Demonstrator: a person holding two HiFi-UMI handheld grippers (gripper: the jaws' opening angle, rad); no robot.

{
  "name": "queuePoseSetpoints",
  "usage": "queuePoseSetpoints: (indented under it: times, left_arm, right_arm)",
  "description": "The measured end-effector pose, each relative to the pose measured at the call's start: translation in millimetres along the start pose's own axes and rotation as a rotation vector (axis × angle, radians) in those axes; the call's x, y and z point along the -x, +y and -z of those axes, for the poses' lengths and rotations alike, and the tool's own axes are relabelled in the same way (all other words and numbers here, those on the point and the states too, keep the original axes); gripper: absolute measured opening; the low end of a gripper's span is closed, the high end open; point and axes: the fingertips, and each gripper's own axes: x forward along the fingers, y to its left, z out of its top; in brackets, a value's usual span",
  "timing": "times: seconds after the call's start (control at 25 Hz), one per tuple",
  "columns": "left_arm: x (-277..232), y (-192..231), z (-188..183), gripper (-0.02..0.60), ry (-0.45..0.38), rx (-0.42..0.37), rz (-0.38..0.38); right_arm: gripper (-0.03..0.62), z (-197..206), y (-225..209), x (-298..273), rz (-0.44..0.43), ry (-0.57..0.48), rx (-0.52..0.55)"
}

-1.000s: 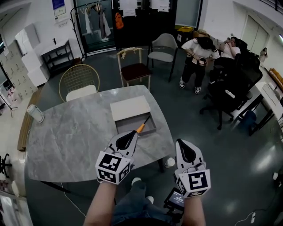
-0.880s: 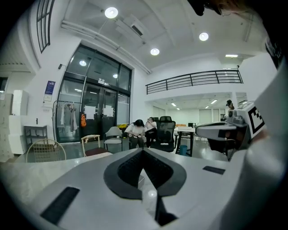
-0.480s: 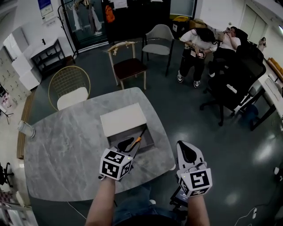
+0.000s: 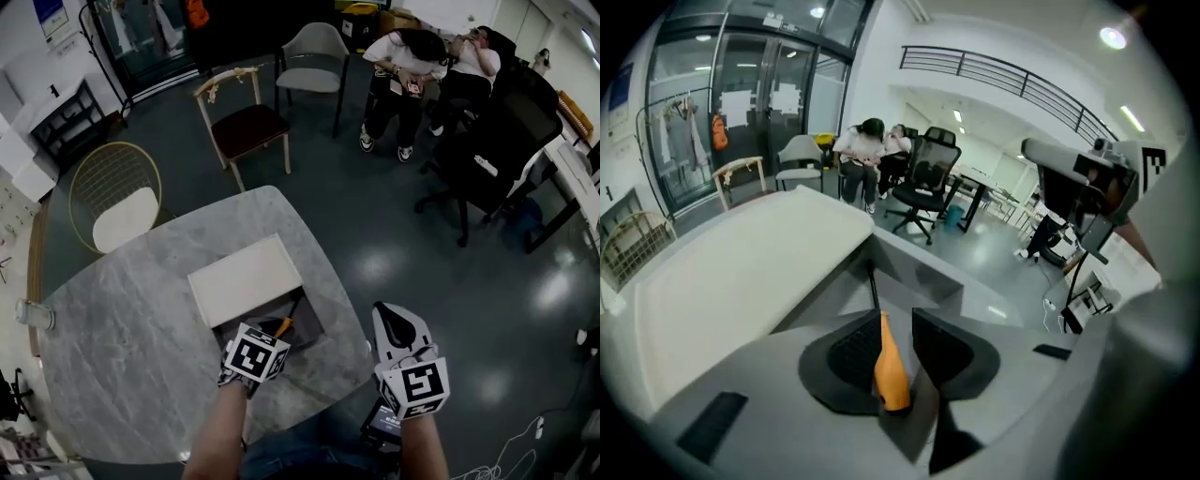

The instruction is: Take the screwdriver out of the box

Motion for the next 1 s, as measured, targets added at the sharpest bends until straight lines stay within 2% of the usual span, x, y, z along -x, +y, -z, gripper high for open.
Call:
queuePoseSetpoints:
  times: [0.2, 0.4, 0.6, 0.76, 1.0]
  left_arm:
    - [-23.5, 13.3, 11.8, 0.110, 0.117, 0.063, 0.028]
    - [-36.8, 22.2, 19.9, 0.106, 0.225, 0.097, -0.024]
    - [-38.0, 22.3, 20.2, 0.082, 0.253, 0.163, -0.067]
    - [-28.2, 19.4, 15.1, 0.079, 0.278, 0.103, -0.099]
    - [-3.9, 3.4, -6.0, 0.078, 0.199, 0.095, -0.126]
  right_arm:
    - [0.025, 28.1, -7.0, -17.0, 0.005, 0.068, -0.022]
    - [0.025, 43.1, -20.8, -21.4, 0.007, 0.094, -0.048]
    - [0.026, 47.8, -38.8, -16.7, 0.017, 0.088, -0.078]
    - [0.025, 46.1, -47.8, -8.5, 0.014, 0.071, -0.085]
    - [0.025, 35.5, -59.3, 6.5, -0.002, 0.025, -0.094]
